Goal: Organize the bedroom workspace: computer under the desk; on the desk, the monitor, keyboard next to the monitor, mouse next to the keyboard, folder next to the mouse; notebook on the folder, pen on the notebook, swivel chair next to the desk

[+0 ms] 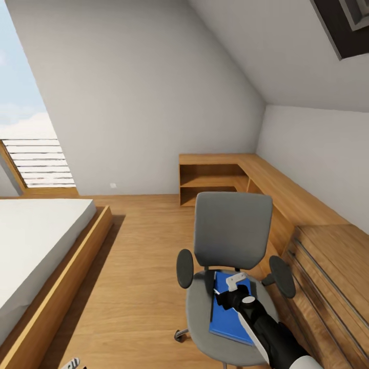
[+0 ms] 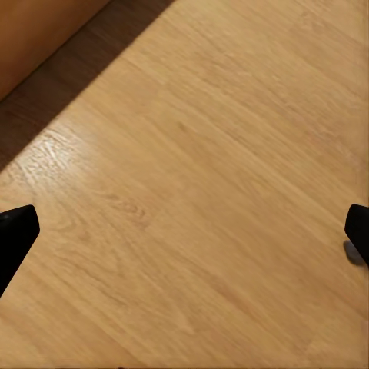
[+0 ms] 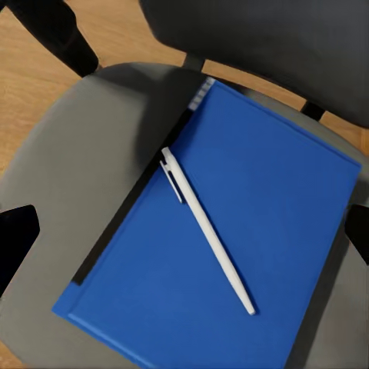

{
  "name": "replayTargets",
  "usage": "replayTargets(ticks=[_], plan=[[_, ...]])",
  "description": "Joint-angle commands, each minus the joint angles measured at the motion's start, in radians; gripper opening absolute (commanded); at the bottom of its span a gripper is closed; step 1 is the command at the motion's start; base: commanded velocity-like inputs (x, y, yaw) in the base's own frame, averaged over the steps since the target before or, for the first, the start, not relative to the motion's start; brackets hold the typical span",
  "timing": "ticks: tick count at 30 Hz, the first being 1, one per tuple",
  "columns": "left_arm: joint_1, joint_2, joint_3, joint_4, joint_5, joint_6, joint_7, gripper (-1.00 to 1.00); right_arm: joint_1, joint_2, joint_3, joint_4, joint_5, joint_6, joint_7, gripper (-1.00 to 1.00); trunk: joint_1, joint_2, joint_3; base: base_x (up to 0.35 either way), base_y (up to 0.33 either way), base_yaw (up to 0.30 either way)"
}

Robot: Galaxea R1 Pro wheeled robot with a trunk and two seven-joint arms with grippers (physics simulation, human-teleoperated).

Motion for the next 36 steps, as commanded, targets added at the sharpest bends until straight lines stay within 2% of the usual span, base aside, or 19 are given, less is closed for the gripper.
replayTargets(ticks=[1,7,19,22,26,27,30,31,33,34,36], plan=[[-0.001,0.001,-0.008,-0.002,0.006,-0.006,0.008,1.00,-0.001,-0.002,0.005,-0.001,-0.009,0.005,-0.002,1.00,0.000,-0.001,-0.001,0.019,-0.018,0.000],[-0.001,0.001,-0.008,-0.002,0.005,-0.007,0.008,1.00,-0.001,-0.004,0.006,0.000,-0.008,0.004,0.019,1.00,0.000,-0.001,-0.001,0.064,-0.005,0.000],[-0.001,0.000,-0.010,-0.002,0.004,-0.007,0.009,1.00,-0.001,-0.009,0.006,-0.001,-0.007,-0.004,0.021,1.00,0.000,-0.001,-0.001,0.245,0.000,0.000],[-0.001,0.002,-0.010,-0.004,-0.026,-0.006,0.007,1.00,-0.001,-0.021,0.005,0.000,-0.008,-0.025,0.021,1.00,0.000,-0.001,-0.001,0.032,0.000,0.000],[-0.001,0.002,-0.010,-0.011,-0.062,-0.005,0.007,1.00,-0.001,-0.023,0.005,0.002,-0.008,-0.030,0.021,1.00,0.000,-0.001,-0.001,0.011,0.000,0.000],[-0.001,0.002,-0.007,-0.037,-0.075,-0.005,0.009,1.00,-0.001,-0.024,0.003,0.006,-0.009,-0.032,0.021,1.00,0.000,-0.001,-0.001,0.003,0.000,0.000],[-0.001,0.010,-0.003,-0.122,-0.078,-0.003,0.012,1.00,-0.001,-0.025,0.000,0.041,-0.009,-0.035,0.023,1.00,0.000,-0.001,-0.001,0.001,0.000,0.000],[-0.001,0.031,-0.001,-0.189,-0.076,0.023,0.014,1.00,-0.003,-0.025,-0.002,0.081,-0.009,-0.045,0.026,1.00,0.000,-0.001,-0.001,0.000,0.000,0.000],[-0.001,0.049,0.000,-0.239,-0.075,0.063,0.016,1.00,-0.005,-0.025,-0.002,0.111,-0.009,-0.057,0.033,1.00,0.000,-0.001,-0.001,0.000,0.000,0.000],[-0.001,0.064,0.001,-0.295,-0.075,0.118,0.017,1.00,-0.007,-0.025,-0.003,0.141,-0.009,-0.071,0.042,1.00,0.000,-0.001,-0.001,0.000,0.000,0.000],[-0.001,0.075,0.003,-0.354,-0.076,0.177,0.019,1.00,-0.010,-0.025,-0.003,0.172,-0.009,-0.083,0.054,1.00,0.004,-0.008,-0.004,0.000,0.000,0.000]])
